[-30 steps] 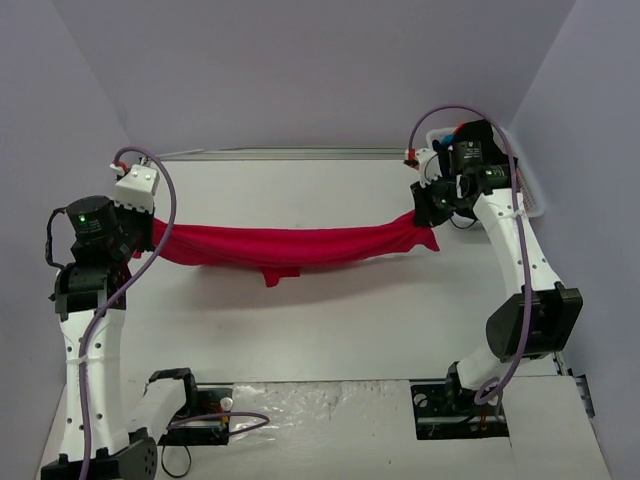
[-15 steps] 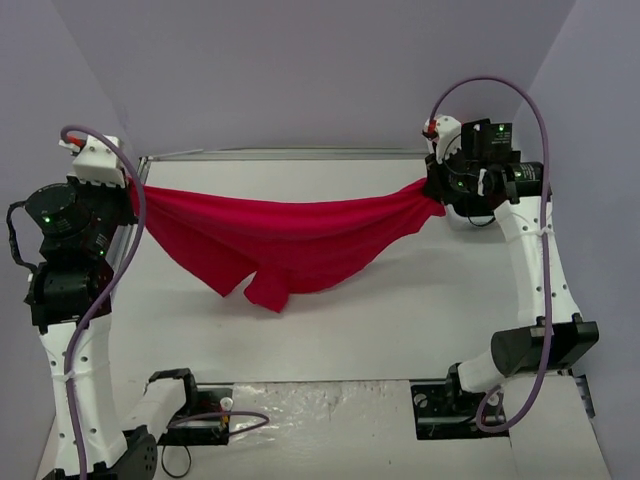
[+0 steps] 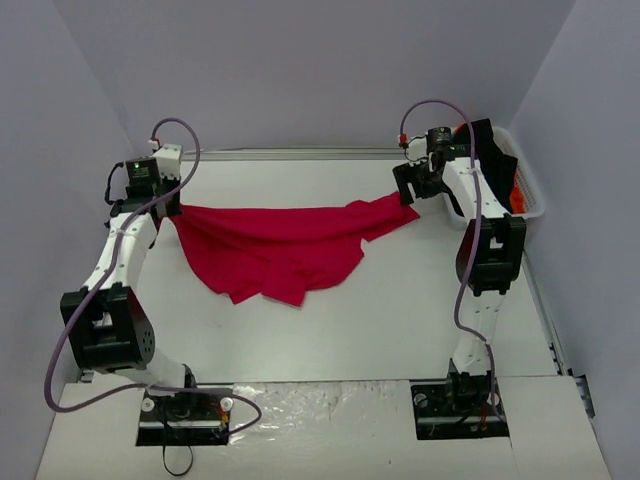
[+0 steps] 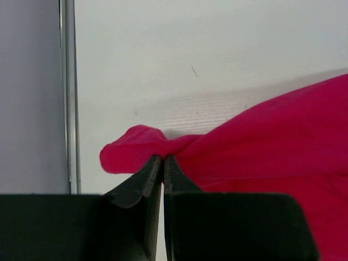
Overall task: Fold and stack the t-shirts
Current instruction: Flatten out the tshirt
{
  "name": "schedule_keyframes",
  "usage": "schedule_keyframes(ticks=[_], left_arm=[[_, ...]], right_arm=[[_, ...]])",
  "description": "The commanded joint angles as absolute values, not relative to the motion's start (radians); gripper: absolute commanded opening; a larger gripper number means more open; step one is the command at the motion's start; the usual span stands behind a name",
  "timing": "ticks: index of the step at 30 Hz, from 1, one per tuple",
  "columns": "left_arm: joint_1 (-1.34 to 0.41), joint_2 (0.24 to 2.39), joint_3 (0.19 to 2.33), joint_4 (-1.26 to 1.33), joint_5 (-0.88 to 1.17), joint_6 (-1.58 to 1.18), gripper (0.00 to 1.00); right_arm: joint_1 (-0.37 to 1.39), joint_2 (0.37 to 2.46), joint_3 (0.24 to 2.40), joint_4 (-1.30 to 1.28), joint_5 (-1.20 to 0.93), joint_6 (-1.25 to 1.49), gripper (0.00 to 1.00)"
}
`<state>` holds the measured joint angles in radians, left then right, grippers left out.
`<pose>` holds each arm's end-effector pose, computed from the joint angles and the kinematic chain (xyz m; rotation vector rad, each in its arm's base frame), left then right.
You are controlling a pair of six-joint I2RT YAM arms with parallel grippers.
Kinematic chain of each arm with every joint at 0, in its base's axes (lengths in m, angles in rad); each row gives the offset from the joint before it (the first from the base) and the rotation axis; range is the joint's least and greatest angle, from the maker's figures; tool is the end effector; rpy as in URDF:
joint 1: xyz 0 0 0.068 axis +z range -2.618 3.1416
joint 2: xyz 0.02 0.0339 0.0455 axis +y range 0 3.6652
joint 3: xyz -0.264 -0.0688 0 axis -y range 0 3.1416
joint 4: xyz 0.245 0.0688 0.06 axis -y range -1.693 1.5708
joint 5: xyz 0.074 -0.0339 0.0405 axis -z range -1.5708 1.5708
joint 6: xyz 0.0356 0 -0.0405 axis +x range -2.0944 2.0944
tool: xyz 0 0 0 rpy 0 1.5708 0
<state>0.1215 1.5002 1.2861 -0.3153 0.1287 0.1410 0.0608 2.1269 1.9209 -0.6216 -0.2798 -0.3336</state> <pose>0.3459 0.0376 0.3282 0.0978 2.0932 0.0234 0.4832 0.0393 0.2667 -0.5901 2.2916 0.2044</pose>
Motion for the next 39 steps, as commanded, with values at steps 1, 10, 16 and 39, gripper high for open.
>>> schedule_keyframes(ticks=[1, 10, 16, 39], left_arm=[[0.084, 1.532, 1.338, -0.149, 0.087, 0.163, 0.02], [0.025, 1.568, 1.307, -0.12, 0.052, 0.19, 0.02], [0.025, 1.529, 1.247, -0.121, 0.038, 0.19, 0.02], [0.031, 1.516, 1.157, -0.097, 0.017, 0.196, 0.02]], right_arm=[[0.061, 2.134, 2.013, -0.586, -0.201, -0.299, 0.71], [0.289, 1.846, 1.705, -0.62, -0.298, -0.432, 0.73], [0.543, 1.766, 1.496, -0.68, -0.313, -0.434, 0.68], [0.67, 2.049, 1.582, -0.673, -0.368, -0.48, 0.65]])
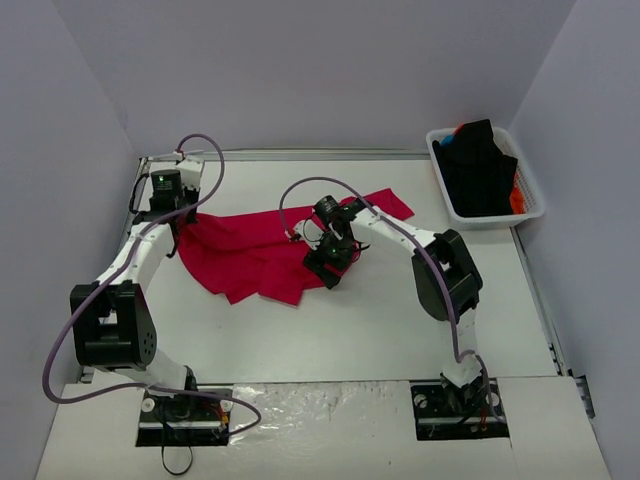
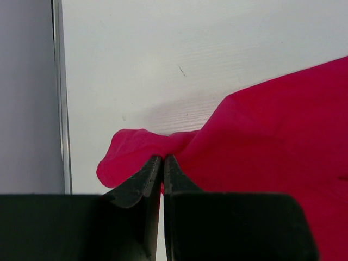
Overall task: Fold and stack the t-shirts
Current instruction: Flatten out the tshirt
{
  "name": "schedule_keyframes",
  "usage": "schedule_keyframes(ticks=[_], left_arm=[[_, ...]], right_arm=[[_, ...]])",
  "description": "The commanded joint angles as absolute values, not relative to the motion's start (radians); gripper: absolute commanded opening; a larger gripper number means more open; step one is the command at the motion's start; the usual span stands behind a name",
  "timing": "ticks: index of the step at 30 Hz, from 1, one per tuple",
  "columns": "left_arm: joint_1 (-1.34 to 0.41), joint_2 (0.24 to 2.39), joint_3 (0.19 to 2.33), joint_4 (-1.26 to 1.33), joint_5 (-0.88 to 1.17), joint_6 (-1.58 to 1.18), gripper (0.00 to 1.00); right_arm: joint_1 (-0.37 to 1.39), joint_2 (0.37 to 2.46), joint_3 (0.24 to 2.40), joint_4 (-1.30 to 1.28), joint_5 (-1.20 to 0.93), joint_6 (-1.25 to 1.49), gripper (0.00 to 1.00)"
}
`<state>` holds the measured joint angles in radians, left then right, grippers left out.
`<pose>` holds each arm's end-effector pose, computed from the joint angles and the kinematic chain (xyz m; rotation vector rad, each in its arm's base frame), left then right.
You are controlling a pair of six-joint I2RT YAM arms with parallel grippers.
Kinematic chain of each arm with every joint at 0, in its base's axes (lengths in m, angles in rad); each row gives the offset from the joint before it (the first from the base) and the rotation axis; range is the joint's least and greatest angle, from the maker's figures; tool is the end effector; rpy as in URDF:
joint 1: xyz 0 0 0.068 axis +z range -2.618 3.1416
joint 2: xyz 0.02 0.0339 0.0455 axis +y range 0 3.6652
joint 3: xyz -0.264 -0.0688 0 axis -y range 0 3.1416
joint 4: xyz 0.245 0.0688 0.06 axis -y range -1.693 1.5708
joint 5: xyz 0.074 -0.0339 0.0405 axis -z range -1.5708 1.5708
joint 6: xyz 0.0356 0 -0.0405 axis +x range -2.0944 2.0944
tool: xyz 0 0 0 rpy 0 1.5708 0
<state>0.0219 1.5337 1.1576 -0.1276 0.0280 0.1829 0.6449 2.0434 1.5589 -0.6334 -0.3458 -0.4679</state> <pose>0.3560 0.0068 0.2902 0.1840 2.0675 0.0964 0.3380 0.2693 0.1909 -1.5044 2.2151 0.5199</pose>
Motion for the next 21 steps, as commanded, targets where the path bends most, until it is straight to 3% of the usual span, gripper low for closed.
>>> schedule_keyframes(ticks=[1, 7, 8, 11, 12, 14, 21], left_arm=[[0.031, 1.52, 1.155, -0.095, 0.018, 0.195, 0.02], [0.031, 1.549, 1.16, -0.084, 0.021, 0.193, 0.02], [0.031, 1.557, 1.163, -0.084, 0.018, 0.192, 0.02], [0.032, 1.565, 1.166, -0.086, 0.014, 0.196, 0.02], [0.032, 1.565, 1.166, -0.086, 0.009, 0.199, 0.02], [0.038, 1.56, 1.166, -0.09, 0.011, 0.199, 0.02], [0.054, 1.496, 1.163, -0.129, 0.012, 0.21, 0.02]], right_arm=[[0.678, 2.059, 1.577, -0.673, -0.368, -0.482, 0.65], [0.687, 2.115, 1.578, -0.67, -0.377, -0.497, 0.64], [0.689, 2.132, 1.589, -0.67, -0.379, -0.497, 0.6], [0.692, 2.157, 1.605, -0.672, -0.37, -0.495, 0.34], [0.69, 2.161, 1.606, -0.672, -0.368, -0.495, 0.18], [0.69, 2.158, 1.6, -0.675, -0.364, -0.497, 0.01], [0.674, 1.97, 1.51, -0.698, -0.324, -0.491, 0.0]])
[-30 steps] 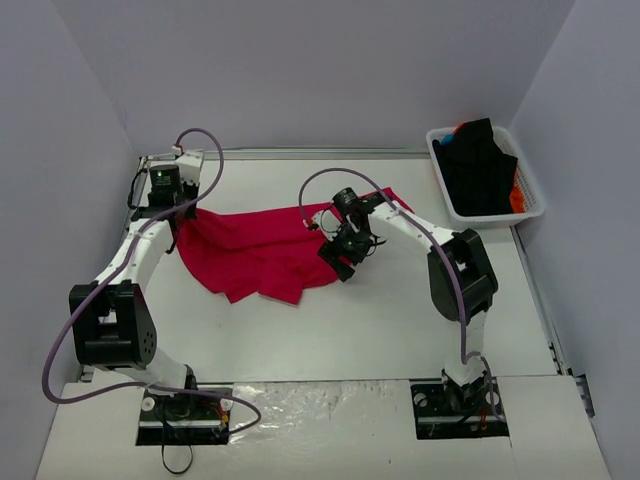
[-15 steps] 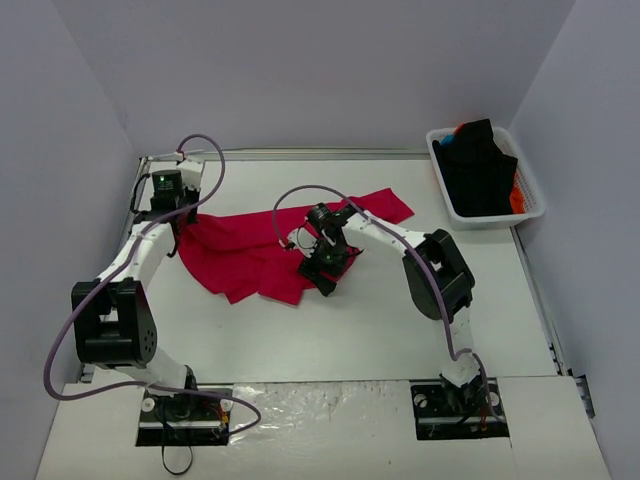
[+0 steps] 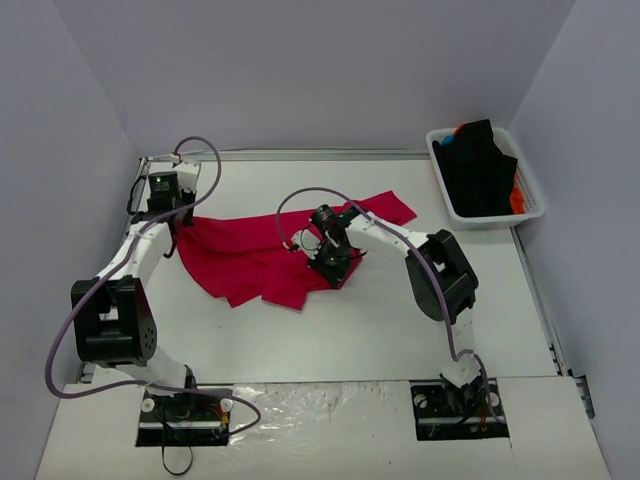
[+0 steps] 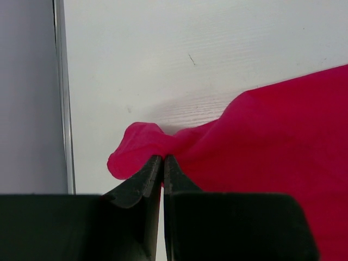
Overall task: Fold and stack the t-shirts
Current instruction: Flatten out the tshirt
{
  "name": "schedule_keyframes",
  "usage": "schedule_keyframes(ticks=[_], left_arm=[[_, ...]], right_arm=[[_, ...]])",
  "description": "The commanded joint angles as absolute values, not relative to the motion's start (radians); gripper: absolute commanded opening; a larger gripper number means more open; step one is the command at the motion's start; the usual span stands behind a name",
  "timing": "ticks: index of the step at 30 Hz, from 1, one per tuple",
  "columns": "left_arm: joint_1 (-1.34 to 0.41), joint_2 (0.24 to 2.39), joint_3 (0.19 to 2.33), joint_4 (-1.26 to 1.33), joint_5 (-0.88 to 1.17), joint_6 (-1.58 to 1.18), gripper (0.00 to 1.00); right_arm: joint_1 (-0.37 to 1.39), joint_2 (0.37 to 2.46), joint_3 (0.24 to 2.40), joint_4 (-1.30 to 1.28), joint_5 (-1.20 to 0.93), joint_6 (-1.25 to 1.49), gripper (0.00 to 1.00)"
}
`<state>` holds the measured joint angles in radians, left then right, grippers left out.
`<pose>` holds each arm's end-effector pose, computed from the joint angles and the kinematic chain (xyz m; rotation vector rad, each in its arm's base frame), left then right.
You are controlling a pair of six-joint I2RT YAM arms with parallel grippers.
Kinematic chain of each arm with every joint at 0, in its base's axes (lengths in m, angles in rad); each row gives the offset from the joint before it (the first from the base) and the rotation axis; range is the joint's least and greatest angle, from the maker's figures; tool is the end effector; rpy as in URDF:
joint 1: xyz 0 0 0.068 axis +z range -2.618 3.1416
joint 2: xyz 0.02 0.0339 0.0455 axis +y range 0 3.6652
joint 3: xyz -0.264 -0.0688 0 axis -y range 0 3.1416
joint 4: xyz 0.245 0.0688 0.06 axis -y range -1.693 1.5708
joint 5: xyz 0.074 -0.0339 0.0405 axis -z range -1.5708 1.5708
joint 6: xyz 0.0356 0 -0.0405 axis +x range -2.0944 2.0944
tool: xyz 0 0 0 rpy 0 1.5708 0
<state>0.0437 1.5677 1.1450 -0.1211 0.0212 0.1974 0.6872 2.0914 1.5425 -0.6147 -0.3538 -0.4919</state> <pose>0.3607 0.0150 0.2750 0.1751 2.1096 0.1213 0.3278 0.2850 0.1673 -1.5971 2.2069 0.5391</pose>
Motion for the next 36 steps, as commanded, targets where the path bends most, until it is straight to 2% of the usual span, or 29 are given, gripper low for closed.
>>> schedule_keyframes(ticks=[1, 12, 16, 21, 26, 36], left_arm=[[0.054, 1.468, 1.167, -0.15, 0.017, 0.21, 0.02], [0.041, 1.138, 1.192, -0.351, 0.078, 0.291, 0.02], [0.041, 1.12, 1.261, -0.425, 0.06, 0.296, 0.02], [0.041, 1.106, 1.367, -0.501, 0.08, 0.273, 0.02], [0.041, 1.026, 1.359, -0.571, 0.141, 0.294, 0.02], [0.04, 0.746, 1.305, -0.779, 0.23, 0.316, 0.02]], right_arm=[[0.663, 1.913, 1.491, -0.719, -0.322, -0.491, 0.0], [0.408, 1.444, 1.46, -0.807, -0.265, -0.492, 0.0], [0.289, 1.448, 1.571, -0.784, -0.279, -0.499, 0.0], [0.167, 1.577, 1.733, -0.779, -0.324, -0.488, 0.0], [0.15, 1.562, 1.701, -0.779, -0.35, -0.483, 0.0], [0.15, 1.168, 1.545, -0.811, -0.411, -0.428, 0.0]])
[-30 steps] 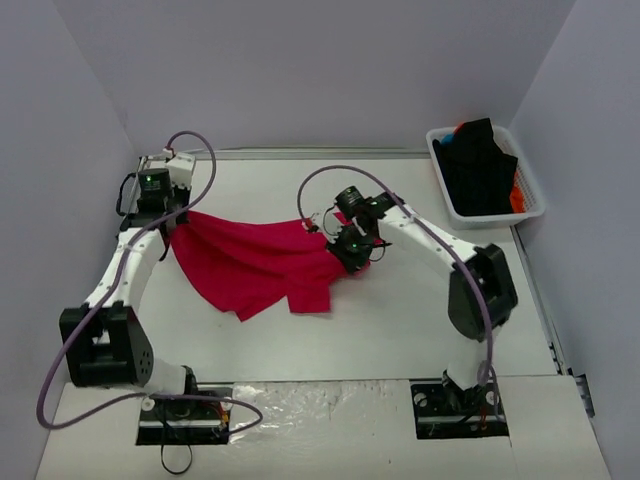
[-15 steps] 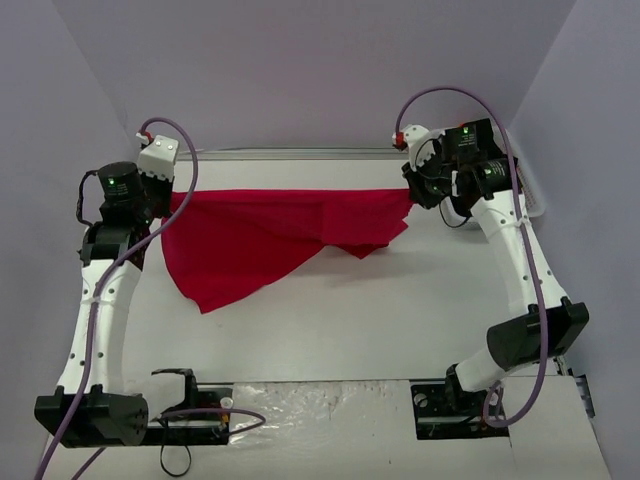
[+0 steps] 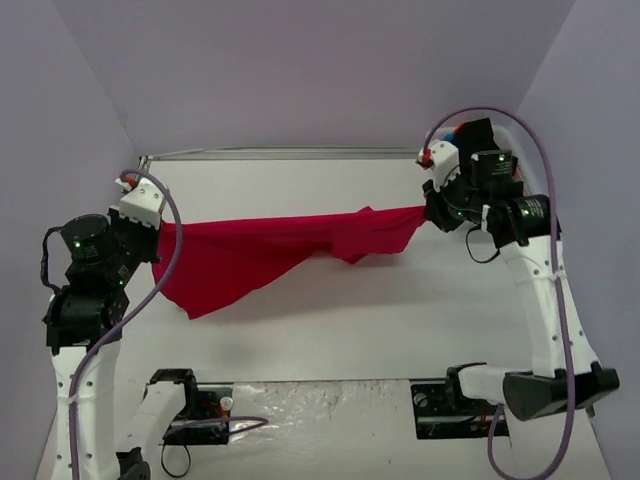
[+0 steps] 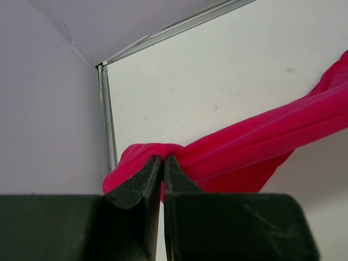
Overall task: Fold and stack the t-shirts
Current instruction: Flatten out the tshirt
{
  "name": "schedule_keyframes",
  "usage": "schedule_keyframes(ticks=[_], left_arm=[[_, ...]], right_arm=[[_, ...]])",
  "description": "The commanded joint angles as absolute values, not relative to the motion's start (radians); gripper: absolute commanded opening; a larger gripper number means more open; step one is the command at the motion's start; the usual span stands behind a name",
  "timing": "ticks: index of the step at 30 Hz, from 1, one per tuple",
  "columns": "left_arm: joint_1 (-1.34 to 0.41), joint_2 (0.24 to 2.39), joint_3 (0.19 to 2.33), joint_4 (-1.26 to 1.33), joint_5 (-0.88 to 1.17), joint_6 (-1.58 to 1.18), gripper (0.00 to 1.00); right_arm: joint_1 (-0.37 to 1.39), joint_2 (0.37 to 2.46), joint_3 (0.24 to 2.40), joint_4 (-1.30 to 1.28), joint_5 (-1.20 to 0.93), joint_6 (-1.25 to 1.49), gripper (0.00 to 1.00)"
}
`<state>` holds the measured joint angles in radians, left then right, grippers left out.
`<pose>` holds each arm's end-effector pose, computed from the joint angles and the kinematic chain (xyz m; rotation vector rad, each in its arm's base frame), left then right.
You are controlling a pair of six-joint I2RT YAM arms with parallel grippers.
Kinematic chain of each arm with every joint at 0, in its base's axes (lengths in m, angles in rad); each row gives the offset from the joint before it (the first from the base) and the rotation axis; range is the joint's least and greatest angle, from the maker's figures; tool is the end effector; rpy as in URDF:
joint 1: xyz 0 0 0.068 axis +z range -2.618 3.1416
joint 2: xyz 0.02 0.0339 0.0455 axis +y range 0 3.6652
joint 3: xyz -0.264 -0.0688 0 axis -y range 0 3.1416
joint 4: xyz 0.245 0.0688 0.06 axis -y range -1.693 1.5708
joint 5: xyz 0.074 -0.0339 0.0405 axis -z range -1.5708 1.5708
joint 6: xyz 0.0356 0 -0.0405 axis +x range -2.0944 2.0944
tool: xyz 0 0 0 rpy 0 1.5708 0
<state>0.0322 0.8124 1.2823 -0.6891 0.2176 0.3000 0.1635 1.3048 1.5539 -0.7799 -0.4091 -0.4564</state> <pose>0.1360 -0.0033 0.4459 0.3917 1.7415 0.0442 0.2594 0.0571 0.4328 -0.8566 1.8769 0.2493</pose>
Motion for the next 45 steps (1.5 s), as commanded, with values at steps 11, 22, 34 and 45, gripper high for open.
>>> schedule_keyframes(ticks=[11, 22, 34, 45], left_arm=[[0.041, 0.688, 1.52, -0.821, 0.181, 0.255, 0.02], [0.041, 1.069, 1.473, -0.471, 0.089, 0.242, 0.02], [0.015, 1.261, 1.634, -0.425, 0.09, 0.189, 0.02], [0.012, 0.936, 1.314, -0.573, 0.084, 0.198, 0.02]], right_arm=[[0.114, 1.081, 1.712, -0.848, -0.364, -0.397, 0.0], [0.11, 1.492, 1.911, -0.663, -0.144, -0.394, 0.0], [0.107, 1.715, 2.22, -0.66, -0.143, -0.384, 0.0], [0.107, 1.257, 1.649, -0.64, -0.227, -0.361, 0.0]])
